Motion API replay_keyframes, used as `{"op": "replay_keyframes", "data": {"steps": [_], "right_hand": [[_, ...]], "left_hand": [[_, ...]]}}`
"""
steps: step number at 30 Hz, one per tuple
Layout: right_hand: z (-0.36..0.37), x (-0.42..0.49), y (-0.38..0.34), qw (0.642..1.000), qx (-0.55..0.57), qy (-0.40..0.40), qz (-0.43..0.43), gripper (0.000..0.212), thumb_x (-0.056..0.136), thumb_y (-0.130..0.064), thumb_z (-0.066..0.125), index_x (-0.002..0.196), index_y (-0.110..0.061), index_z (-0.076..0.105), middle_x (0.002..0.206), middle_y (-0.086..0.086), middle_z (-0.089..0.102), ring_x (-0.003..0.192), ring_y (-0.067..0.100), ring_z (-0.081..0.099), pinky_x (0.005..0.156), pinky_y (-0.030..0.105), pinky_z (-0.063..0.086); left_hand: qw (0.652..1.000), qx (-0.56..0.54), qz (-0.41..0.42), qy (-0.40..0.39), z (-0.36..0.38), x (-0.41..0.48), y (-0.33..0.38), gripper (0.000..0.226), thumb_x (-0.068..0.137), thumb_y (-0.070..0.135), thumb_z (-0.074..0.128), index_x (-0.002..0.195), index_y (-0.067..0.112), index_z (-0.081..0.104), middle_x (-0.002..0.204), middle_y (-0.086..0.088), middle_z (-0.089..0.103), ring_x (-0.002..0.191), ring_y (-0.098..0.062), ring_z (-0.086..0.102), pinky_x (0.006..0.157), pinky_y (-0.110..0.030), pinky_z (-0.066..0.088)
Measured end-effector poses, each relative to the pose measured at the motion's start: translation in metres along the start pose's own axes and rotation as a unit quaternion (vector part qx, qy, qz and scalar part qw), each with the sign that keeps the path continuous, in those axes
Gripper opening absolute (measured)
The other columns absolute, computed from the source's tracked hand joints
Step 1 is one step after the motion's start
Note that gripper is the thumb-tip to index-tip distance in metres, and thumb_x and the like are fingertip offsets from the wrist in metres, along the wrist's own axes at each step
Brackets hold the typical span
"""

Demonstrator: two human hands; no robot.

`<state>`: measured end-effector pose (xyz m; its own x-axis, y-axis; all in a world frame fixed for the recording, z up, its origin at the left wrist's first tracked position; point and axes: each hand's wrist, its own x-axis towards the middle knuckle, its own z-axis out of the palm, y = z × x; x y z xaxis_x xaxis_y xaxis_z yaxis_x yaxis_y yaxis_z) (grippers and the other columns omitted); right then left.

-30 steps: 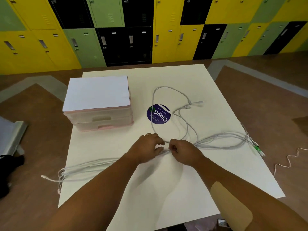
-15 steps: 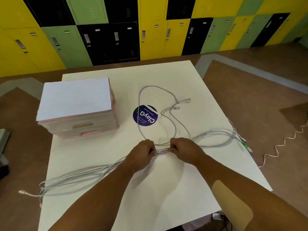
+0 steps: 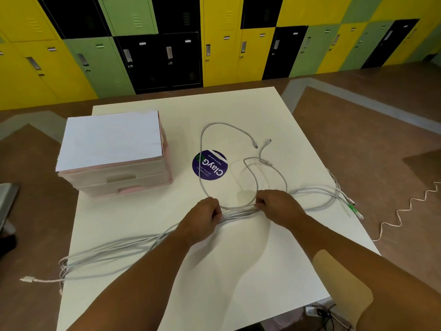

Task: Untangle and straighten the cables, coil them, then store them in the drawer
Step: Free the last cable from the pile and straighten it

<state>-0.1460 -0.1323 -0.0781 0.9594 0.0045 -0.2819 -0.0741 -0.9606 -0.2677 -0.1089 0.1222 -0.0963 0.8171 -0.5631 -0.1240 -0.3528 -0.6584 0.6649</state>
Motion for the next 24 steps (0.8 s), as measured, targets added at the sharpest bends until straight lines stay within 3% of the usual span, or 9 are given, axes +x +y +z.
{"op": "replay_keyframes", "data": {"steps": [4,11,16,18,20,22,24], "right_hand": [[-0.004,-0.002,0.017,0.999,-0.028,0.020,-0.004,0.015,0.099,-0.021,0.051,0.103,-0.021,0.065,0.100,-0.002,0.070,0.087,0.021,0.064,0.082,0.031,0.045],[-0.023,0.002,0.028,0.990,-0.122,0.043,0.060,0.036,0.096,-0.058,0.050,0.080,-0.025,0.055,0.078,-0.005,0.066,0.072,0.020,0.056,0.089,0.038,0.034],[-0.020,0.005,0.040,0.989,-0.114,0.083,0.045,0.018,0.099,-0.023,0.050,0.097,-0.027,0.067,0.096,-0.004,0.069,0.083,0.020,0.064,0.089,0.036,0.030],[-0.017,0.007,0.045,0.987,-0.116,0.104,0.047,0.026,0.096,-0.011,0.050,0.104,-0.028,0.068,0.100,-0.003,0.068,0.088,0.022,0.062,0.103,0.039,0.028],[-0.017,0.008,0.051,0.980,-0.134,0.136,0.056,0.027,0.095,-0.008,0.052,0.106,-0.026,0.069,0.100,-0.001,0.067,0.093,0.023,0.062,0.115,0.048,0.020],[-0.020,0.009,0.056,0.975,-0.148,0.140,0.082,0.023,0.096,-0.009,0.052,0.097,-0.026,0.066,0.092,-0.001,0.065,0.093,0.022,0.059,0.118,0.053,0.015],[-0.023,0.011,0.057,0.980,-0.113,0.141,0.087,0.019,0.096,-0.011,0.052,0.090,-0.022,0.066,0.087,0.000,0.064,0.092,0.023,0.059,0.113,0.050,0.026]], "left_hand": [[1.000,-0.001,-0.002,0.006,0.003,-0.002,-0.003,0.009,0.091,0.011,0.059,0.083,0.015,0.056,0.083,0.005,0.056,0.076,-0.009,0.050,0.066,-0.015,0.037],[1.000,0.007,-0.009,0.003,0.004,-0.001,-0.003,0.013,0.091,0.013,0.059,0.081,0.020,0.053,0.083,0.005,0.057,0.076,-0.010,0.051,0.065,-0.015,0.037],[1.000,0.010,-0.011,-0.001,0.005,0.003,-0.004,0.013,0.090,0.012,0.059,0.081,0.020,0.053,0.082,0.004,0.057,0.075,-0.011,0.052,0.064,-0.015,0.038],[1.000,0.011,-0.013,0.000,0.005,0.004,-0.006,0.012,0.090,0.013,0.059,0.081,0.019,0.054,0.082,0.004,0.058,0.075,-0.012,0.053,0.065,-0.017,0.040],[1.000,0.014,-0.020,-0.004,0.004,0.003,-0.009,0.010,0.090,0.013,0.059,0.081,0.018,0.055,0.082,0.004,0.058,0.075,-0.011,0.053,0.066,-0.020,0.042],[0.999,0.017,-0.028,-0.007,0.003,0.001,-0.014,0.010,0.088,0.013,0.058,0.080,0.019,0.055,0.082,0.005,0.058,0.075,-0.009,0.053,0.067,-0.021,0.042],[0.999,0.025,-0.032,-0.010,0.002,-0.001,-0.017,0.010,0.088,0.013,0.058,0.080,0.018,0.055,0.081,0.007,0.057,0.074,-0.008,0.052,0.066,-0.021,0.040]]}}
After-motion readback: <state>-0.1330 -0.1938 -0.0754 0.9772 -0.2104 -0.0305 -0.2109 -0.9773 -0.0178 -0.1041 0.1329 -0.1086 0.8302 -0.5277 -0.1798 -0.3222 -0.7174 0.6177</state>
